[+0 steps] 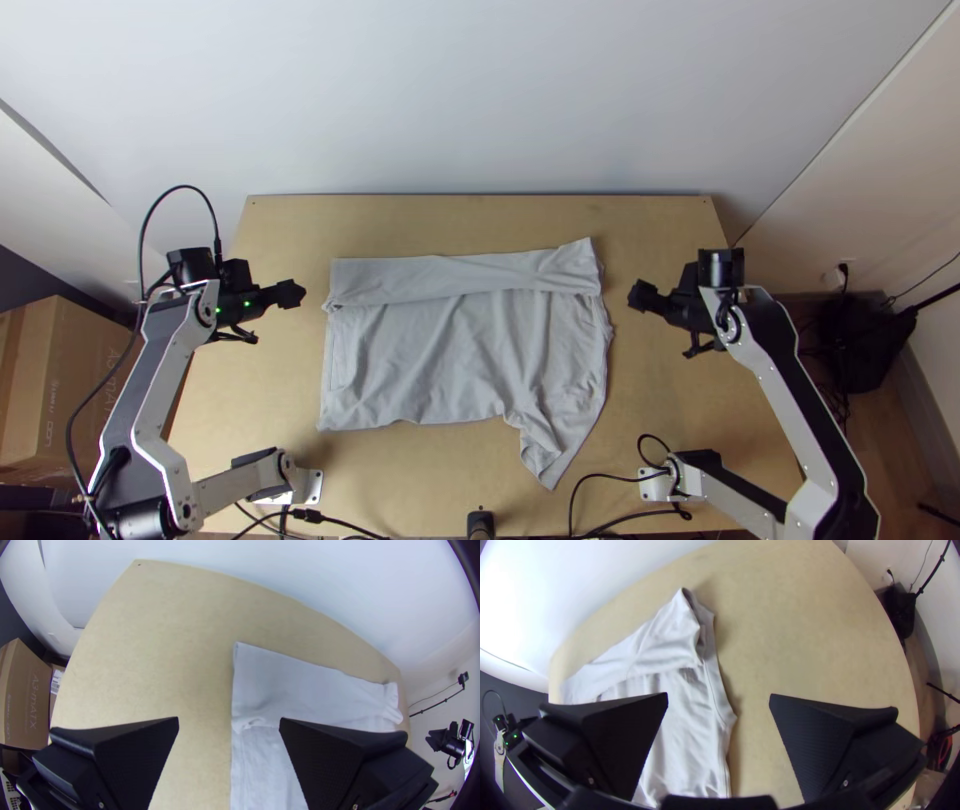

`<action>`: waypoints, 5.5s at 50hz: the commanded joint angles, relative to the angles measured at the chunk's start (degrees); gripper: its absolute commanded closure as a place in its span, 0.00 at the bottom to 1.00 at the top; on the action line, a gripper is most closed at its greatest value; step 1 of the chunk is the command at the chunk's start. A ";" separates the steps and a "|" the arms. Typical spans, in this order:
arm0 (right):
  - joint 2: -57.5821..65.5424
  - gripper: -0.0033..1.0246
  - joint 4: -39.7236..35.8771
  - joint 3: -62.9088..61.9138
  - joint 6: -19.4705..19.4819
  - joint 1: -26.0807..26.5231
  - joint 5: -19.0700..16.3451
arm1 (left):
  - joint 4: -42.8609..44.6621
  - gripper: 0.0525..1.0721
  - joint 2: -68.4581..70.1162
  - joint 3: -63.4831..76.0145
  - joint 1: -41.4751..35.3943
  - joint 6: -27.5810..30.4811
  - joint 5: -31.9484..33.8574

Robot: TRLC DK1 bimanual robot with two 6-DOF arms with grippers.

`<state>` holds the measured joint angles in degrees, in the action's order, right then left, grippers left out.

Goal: Fold the t-shirt

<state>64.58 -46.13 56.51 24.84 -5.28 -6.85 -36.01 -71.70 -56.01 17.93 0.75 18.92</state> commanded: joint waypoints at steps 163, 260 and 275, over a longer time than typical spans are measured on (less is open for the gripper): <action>2.66 0.97 -23.57 -1.40 5.39 -35.41 -13.89 | -35.01 0.06 -4.15 14.35 -33.14 11.02 -21.29; 21.47 0.97 -29.28 18.55 -17.11 -2.63 -11.34 | -30.00 0.97 -7.40 -12.90 -18.81 13.92 -17.42; 32.54 0.97 -27.00 30.32 -15.61 -2.63 -10.64 | -27.80 0.97 -16.80 -23.80 -17.93 12.52 -17.42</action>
<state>93.12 -73.38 82.56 8.36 -8.19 -18.41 -64.31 -85.69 -75.64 -0.56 14.39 1.04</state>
